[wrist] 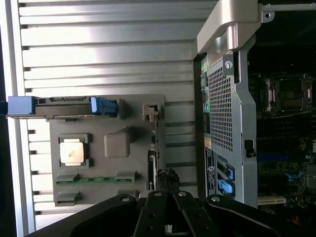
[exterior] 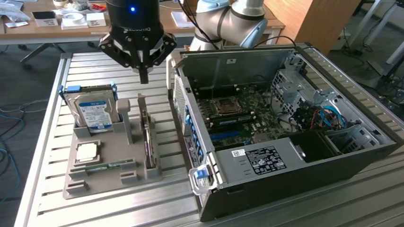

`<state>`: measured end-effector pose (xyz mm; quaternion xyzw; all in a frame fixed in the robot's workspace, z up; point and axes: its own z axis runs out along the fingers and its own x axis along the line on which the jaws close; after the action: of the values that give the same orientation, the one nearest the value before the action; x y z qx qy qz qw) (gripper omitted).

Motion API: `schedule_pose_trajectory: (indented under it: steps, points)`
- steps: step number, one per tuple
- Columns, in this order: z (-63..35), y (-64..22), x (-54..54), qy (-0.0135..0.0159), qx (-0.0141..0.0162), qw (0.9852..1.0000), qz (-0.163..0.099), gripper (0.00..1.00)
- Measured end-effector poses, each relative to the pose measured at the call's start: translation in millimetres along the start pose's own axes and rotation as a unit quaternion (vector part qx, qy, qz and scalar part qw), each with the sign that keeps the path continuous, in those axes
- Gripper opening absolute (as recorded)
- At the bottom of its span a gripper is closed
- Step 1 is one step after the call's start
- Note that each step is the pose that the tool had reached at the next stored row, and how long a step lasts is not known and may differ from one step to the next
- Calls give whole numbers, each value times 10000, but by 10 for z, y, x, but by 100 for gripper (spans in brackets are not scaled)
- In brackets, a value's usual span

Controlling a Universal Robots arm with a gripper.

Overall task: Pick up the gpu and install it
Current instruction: 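Reach for the gpu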

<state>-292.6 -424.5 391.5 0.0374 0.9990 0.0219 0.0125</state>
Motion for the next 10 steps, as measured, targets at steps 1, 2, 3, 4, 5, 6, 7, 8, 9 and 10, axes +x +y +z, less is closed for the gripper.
schedule_pose_trajectory:
  steps: [1,2,3,4,5,6,7,8,9,10]
  points:
    - [-1,-22,2,0,0,10000,0,11]
    - [-2,-41,4,0,0,10000,0,11]
    - [-3,-58,7,0,0,10000,0,11]
    - [-3,-73,11,0,0,10000,0,11]
    - [-4,-86,15,0,0,10000,0,11]
    - [-5,-99,19,0,0,10000,0,11]
    - [-5,-112,23,0,0,10000,0,11]
    - [-6,-123,28,0,0,10000,0,11]
    - [-6,-133,33,0,0,10000,0,11]
    - [-6,-141,38,0,0,10000,1,11]
